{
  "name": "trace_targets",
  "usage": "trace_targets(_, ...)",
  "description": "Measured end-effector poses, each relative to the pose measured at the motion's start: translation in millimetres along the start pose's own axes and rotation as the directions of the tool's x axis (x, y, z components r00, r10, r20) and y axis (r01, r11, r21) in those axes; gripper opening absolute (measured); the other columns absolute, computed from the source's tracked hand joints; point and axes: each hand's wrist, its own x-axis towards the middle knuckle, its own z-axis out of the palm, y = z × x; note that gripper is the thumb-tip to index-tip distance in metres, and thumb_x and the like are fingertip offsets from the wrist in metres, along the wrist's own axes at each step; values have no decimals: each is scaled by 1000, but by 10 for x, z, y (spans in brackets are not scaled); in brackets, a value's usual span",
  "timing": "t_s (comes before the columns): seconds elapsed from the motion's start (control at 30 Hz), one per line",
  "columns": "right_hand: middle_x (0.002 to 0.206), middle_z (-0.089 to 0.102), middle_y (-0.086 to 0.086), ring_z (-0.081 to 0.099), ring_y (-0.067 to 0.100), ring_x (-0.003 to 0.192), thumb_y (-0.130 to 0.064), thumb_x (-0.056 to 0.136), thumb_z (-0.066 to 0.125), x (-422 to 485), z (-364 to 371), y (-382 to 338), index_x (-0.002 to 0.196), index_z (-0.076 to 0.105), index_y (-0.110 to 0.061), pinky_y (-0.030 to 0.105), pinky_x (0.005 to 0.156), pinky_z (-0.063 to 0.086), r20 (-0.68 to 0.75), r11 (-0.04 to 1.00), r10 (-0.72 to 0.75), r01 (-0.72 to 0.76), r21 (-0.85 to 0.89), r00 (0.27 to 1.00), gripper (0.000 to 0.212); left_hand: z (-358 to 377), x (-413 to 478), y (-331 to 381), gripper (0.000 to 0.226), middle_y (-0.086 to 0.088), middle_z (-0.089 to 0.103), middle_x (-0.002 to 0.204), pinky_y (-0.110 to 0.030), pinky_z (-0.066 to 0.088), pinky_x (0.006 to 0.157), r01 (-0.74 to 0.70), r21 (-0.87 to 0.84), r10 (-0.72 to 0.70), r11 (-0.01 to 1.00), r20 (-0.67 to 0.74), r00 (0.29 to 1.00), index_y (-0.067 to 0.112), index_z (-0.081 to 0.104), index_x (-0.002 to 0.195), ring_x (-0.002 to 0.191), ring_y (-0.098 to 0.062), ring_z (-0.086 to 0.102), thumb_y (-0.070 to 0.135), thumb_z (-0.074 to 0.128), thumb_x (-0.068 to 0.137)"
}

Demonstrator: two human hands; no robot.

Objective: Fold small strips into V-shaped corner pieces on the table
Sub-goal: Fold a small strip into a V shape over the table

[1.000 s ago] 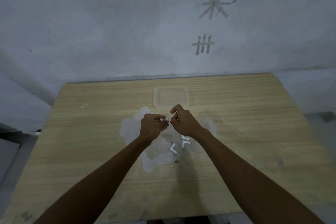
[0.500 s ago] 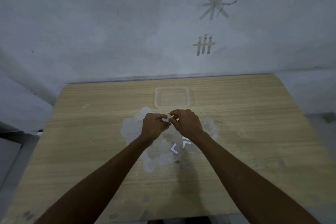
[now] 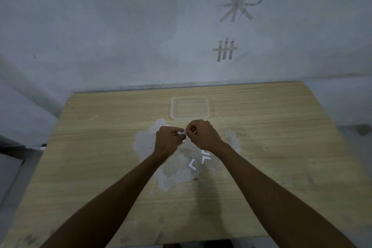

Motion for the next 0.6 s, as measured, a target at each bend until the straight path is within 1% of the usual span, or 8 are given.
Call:
trace_targets(0.1, 81, 72, 12, 69, 28, 71, -14, 89, 57, 9, -23, -8, 84, 69, -6, 46, 70, 58, 68, 1000, -14, 13, 12, 998, 16, -13, -10, -6, 25, -20, 73, 96, -8, 52, 53, -13, 3, 13, 1000, 0, 1000, -6, 71, 101, 71, -17, 66, -1, 72, 76)
trace_targets(0.17, 81, 72, 14, 69, 29, 72, -13, 89, 56, 12, -32, -17, 83, 69, -5, 48, 70, 58, 88, 1000, -20, 19, 13, 996, 16, -22, -8, -18, 23, -18, 72, 98, -8, 53, 57, -31, 23, 31, 999, 24, 999, -6, 71, 100, 74, -18, 67, -3, 70, 77)
trace_targets(0.2, 82, 72, 14, 69, 29, 72, -13, 89, 56, 14, -35, -18, 83, 69, -5, 48, 70, 58, 97, 1000, -19, 17, 15, 995, 16, -28, -2, -21, 20, -18, 72, 99, -14, 56, 64, -14, 18, 13, 1000, 37, 999, -5, 71, 99, 79, -22, 69, -1, 69, 79)
trace_targets(0.27, 83, 72, 14, 69, 29, 73, -14, 90, 57, 17, -41, -16, 83, 69, -6, 49, 71, 58, 114, 1000, -7, 5, 18, 994, 16, -41, -6, -16, 13, -20, 73, 97, -34, 59, 79, 50, -14, -49, 999, 44, 998, -1, 71, 94, 89, -31, 70, 4, 66, 83)
trace_targets(0.3, 84, 72, 14, 69, 29, 74, -14, 90, 57, 18, -45, -18, 83, 69, -6, 49, 72, 58, 121, 1000, -2, -1, 18, 993, 16, -45, 0, -16, 12, -20, 73, 96, -36, 59, 79, 63, -27, -62, 998, 43, 997, -1, 71, 93, 88, -32, 71, 5, 66, 83)
trace_targets(0.37, 84, 72, 14, 69, 29, 75, -14, 90, 56, 18, -50, -28, 82, 69, -7, 49, 73, 58, 135, 1000, 2, -4, 12, 991, 16, -43, 5, -28, 17, -18, 74, 94, -23, 60, 66, 26, -2, -26, 1000, 36, 999, -4, 72, 95, 76, -23, 71, 2, 69, 79)
trace_targets(0.43, 84, 72, 13, 68, 28, 77, -14, 89, 55, 12, -54, -51, 80, 68, -9, 47, 74, 58, 143, 1000, -12, 16, -27, 990, 17, -51, -6, -37, 21, -17, 73, 94, -11, 54, 55, 3, 1, -3, 1000, 38, 999, -6, 72, 96, 67, -14, 67, -2, 71, 76)
trace_targets(0.6, 91, 69, 7, 66, 25, 80, -17, 89, 54, -11, -54, -65, 84, 69, -12, 40, 71, 55, 144, 990, -53, 71, -120, 988, 17, -64, -22, -45, 24, -25, 71, 88, -20, 59, 60, 90, -122, -86, 988, 38, 996, -9, 69, 98, 66, -20, 68, -5, 72, 75)
